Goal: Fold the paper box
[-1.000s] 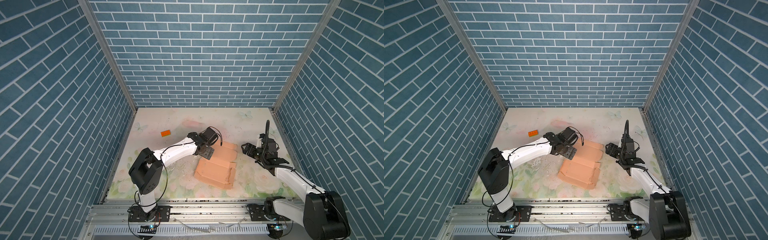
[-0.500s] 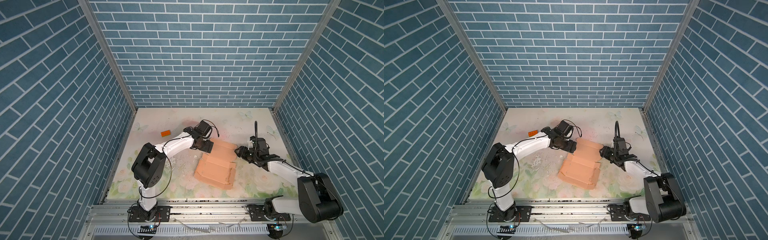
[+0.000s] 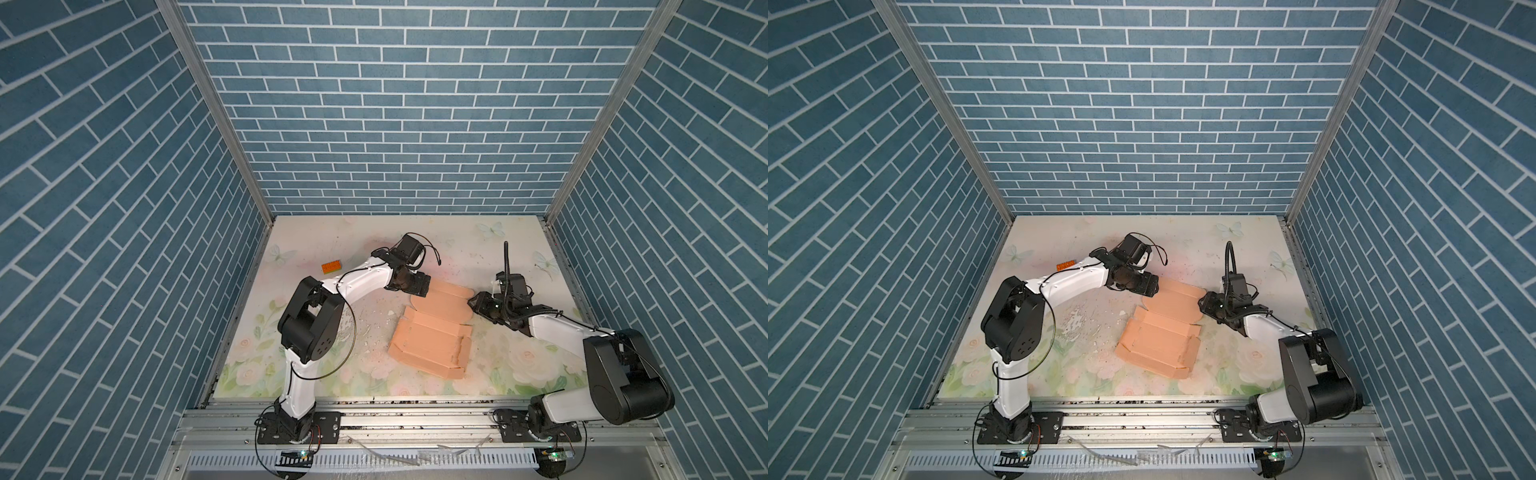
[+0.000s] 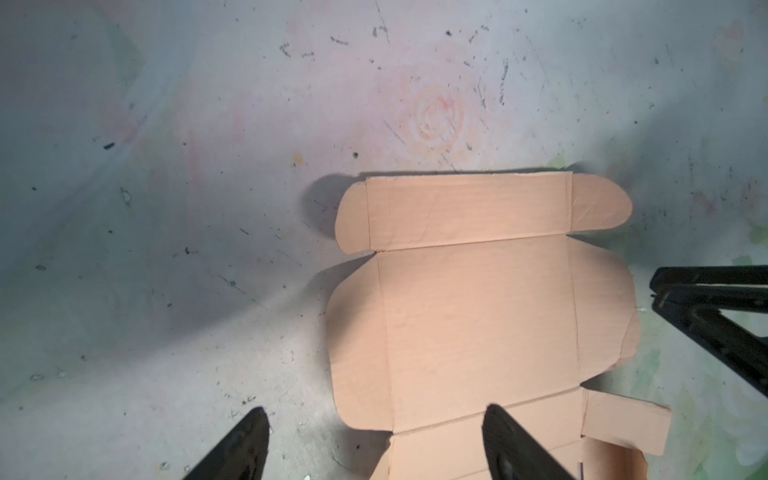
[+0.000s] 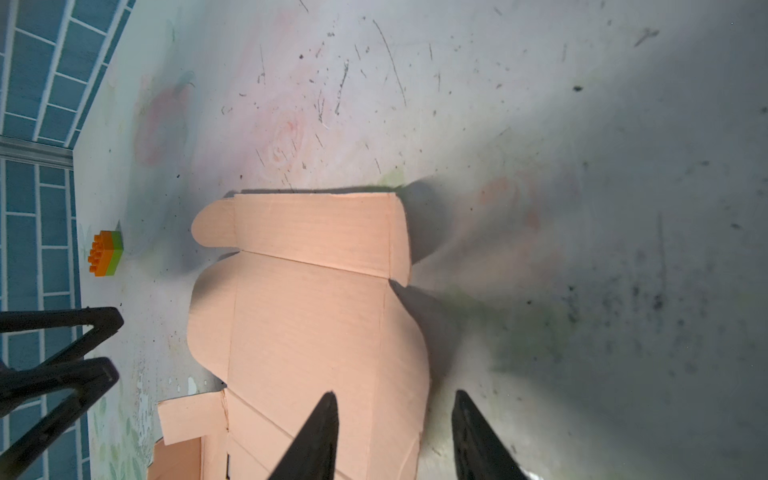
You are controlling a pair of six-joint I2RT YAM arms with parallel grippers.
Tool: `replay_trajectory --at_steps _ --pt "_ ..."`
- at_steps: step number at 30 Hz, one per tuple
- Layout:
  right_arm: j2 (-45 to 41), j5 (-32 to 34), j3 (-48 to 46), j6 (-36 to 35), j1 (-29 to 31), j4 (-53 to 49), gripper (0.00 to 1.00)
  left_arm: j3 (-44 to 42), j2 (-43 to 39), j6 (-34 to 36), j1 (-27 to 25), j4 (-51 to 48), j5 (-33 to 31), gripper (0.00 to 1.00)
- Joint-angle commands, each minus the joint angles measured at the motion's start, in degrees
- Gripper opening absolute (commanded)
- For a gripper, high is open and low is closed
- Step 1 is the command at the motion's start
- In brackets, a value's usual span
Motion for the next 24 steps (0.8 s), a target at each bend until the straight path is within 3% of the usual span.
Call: replay_trajectory --at_steps 1,13,24 --pt "1.37 -0.03 -0.47 1.72 0.47 1.88 0.46 -0.69 -0.25 -0.89 0.73 -0.45 0.29 0.82" --pt "5.53 -0.48 0.46 2.15 2.01 4.37 0.42 -9.37 -8.25 -1.6 2.41 1.87 -0.85 0.83" --pt "6.97 0.08 -0.5 2.15 2.36 6.89 0.4 -12.57 -9.52 -4.42 2.41 6.69 1.02 0.85"
